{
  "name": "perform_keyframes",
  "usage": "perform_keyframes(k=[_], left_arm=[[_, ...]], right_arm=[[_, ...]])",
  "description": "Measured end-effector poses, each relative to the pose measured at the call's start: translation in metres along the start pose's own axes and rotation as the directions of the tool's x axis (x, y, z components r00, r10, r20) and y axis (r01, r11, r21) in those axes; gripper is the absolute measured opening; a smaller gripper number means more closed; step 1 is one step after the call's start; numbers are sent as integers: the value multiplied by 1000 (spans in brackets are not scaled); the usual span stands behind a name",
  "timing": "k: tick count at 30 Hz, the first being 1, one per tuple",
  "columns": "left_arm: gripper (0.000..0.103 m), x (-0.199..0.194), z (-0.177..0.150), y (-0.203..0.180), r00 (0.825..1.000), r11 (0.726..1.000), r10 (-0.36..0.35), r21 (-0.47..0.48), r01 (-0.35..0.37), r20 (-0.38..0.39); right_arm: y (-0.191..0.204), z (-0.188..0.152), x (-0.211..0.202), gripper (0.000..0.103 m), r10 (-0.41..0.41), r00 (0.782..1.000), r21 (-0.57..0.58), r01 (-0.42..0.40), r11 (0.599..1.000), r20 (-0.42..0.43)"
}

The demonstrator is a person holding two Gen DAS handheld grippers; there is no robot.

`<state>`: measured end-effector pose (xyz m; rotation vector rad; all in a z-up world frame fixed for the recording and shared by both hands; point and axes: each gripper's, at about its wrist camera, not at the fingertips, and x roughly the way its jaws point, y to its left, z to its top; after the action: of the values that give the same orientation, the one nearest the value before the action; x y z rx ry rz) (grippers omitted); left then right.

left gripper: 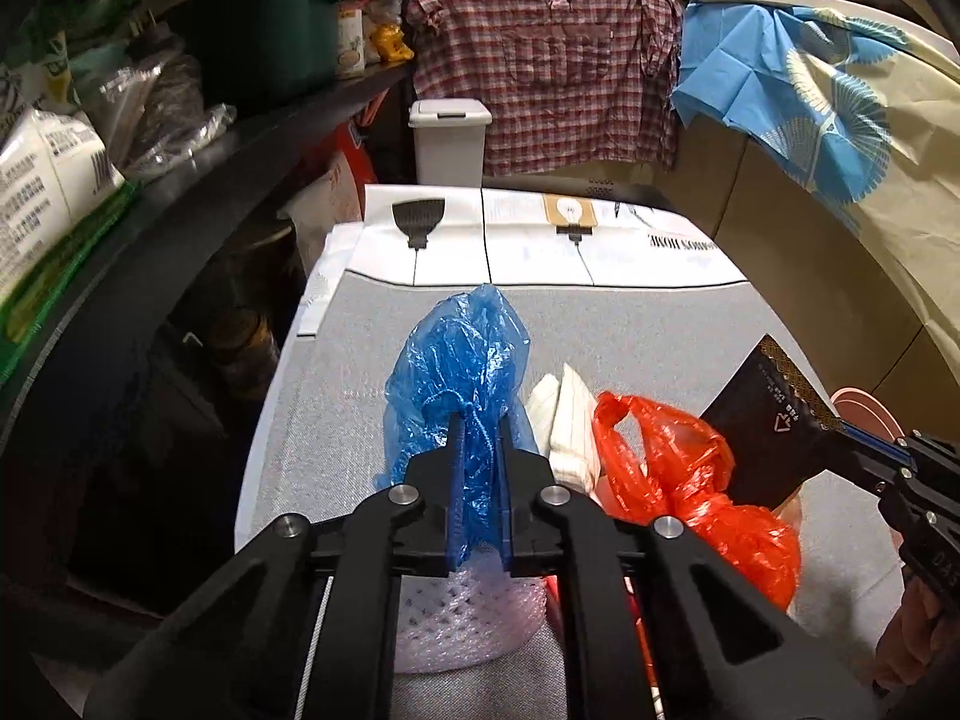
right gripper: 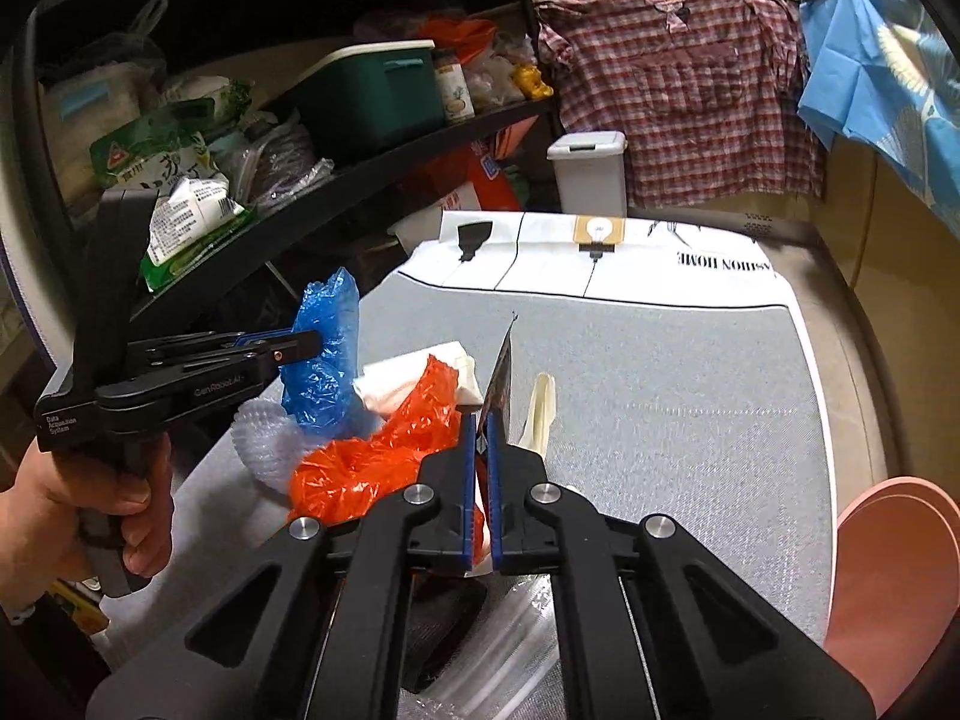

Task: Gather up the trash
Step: 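Carry the blue bag and black card over the pink bucket with both tools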

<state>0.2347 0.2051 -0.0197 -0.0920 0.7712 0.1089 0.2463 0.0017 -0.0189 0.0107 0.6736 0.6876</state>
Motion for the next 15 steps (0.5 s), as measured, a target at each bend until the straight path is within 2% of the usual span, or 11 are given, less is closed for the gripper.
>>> perform_keyframes(k=[15], left_arm=[[8, -50, 9, -7, 995, 1000, -19, -12, 20, 95]], right_arm=[[4, 15, -47, 3, -7, 996, -7, 8, 1000, 93]])
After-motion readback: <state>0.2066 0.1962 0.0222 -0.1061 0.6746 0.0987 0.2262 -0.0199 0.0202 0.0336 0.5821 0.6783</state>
